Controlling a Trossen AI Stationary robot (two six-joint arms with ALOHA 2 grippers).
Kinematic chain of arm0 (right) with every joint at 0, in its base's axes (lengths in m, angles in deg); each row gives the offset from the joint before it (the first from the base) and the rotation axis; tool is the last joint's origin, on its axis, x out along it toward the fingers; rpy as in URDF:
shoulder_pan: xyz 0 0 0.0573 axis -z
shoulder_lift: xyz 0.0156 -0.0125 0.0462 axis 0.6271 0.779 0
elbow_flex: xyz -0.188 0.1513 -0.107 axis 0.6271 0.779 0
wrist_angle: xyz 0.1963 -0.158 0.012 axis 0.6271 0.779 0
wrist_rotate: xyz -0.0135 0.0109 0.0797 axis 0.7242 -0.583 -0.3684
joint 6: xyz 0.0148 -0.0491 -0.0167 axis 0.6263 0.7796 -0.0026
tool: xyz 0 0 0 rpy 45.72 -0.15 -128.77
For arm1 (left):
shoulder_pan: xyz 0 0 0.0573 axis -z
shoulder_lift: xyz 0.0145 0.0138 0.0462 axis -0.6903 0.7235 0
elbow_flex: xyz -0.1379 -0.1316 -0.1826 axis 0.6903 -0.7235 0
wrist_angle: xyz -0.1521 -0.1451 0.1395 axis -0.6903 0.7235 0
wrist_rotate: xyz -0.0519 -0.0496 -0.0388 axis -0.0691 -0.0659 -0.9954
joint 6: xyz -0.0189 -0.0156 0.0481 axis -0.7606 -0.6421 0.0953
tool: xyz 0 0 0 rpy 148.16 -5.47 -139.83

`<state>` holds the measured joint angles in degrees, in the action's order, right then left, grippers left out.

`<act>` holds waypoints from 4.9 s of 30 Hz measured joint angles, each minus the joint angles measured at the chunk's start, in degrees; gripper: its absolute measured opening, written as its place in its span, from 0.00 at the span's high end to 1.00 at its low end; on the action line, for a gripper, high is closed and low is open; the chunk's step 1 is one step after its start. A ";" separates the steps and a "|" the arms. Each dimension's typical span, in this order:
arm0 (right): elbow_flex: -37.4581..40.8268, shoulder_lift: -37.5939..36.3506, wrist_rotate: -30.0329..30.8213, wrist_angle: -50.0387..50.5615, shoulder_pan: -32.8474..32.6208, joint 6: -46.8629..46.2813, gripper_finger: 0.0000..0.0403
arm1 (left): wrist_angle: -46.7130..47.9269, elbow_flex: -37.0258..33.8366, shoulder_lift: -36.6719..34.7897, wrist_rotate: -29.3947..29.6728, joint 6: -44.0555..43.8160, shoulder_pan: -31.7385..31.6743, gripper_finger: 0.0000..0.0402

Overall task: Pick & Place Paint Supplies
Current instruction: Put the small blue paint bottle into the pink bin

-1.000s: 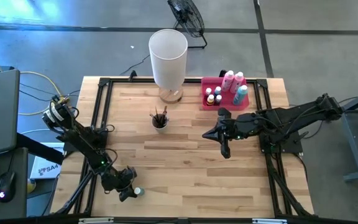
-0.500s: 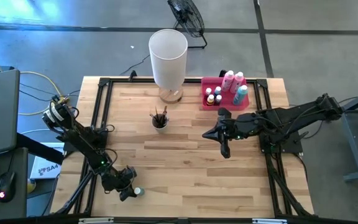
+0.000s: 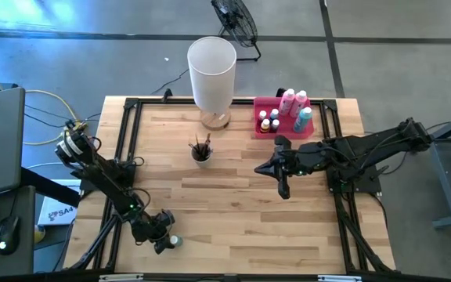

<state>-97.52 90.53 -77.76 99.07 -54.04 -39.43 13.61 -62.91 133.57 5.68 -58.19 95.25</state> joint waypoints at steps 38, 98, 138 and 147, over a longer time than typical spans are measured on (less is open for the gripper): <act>-0.02 -4.66 1.50 -0.11 -0.02 0.78 0.99 | -0.68 3.61 3.88 -1.53 18.37 -20.35 1.00; 0.00 -4.61 -0.06 2.44 -0.02 1.57 0.99 | 3.99 15.34 10.92 -19.65 46.78 -38.77 1.00; 0.02 -4.39 20.29 -3.23 0.04 -2.66 0.99 | 25.28 -0.89 -27.81 -10.47 59.89 -32.88 1.00; 0.02 -4.37 20.23 -3.52 1.52 -4.14 0.99 | 24.84 -7.53 -48.63 4.93 62.16 -31.67 1.00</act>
<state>-97.49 86.16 -57.53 95.55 -52.52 -43.57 38.46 -70.44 84.94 10.60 3.98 63.58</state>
